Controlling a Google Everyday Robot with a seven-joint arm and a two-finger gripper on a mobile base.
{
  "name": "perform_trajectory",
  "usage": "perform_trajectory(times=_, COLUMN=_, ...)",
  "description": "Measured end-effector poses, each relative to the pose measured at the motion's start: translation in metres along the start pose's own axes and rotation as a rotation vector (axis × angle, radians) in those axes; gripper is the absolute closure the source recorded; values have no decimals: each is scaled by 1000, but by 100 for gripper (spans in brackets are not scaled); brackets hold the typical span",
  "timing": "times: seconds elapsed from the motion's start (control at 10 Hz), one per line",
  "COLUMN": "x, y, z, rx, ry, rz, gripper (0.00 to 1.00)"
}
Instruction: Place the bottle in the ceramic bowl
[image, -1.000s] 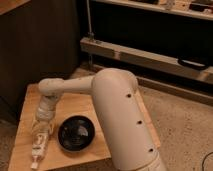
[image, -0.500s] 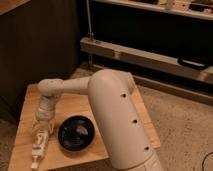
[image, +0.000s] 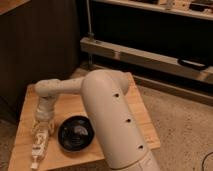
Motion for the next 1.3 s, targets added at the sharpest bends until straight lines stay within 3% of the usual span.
perform_trajectory(times=0.2, x=-1, y=-6, z=0, rx=7, ry=1, rz=18, gripper=38)
perform_trajectory(times=0.4, x=-2, y=-10, z=0, rx=5, ry=6, rz=29, gripper=52)
perform_trajectory(times=0.6, x=-2, y=-13, z=1, rx=2, ry=14, rz=37, gripper=75)
perform_trajectory(times=0.8, x=-2, y=-14, z=1, rx=4, ry=21, rz=35, gripper=87)
perform_trajectory(times=1.3, x=-2, y=-10, z=1, rx=38, ry=34, rz=17, gripper=88)
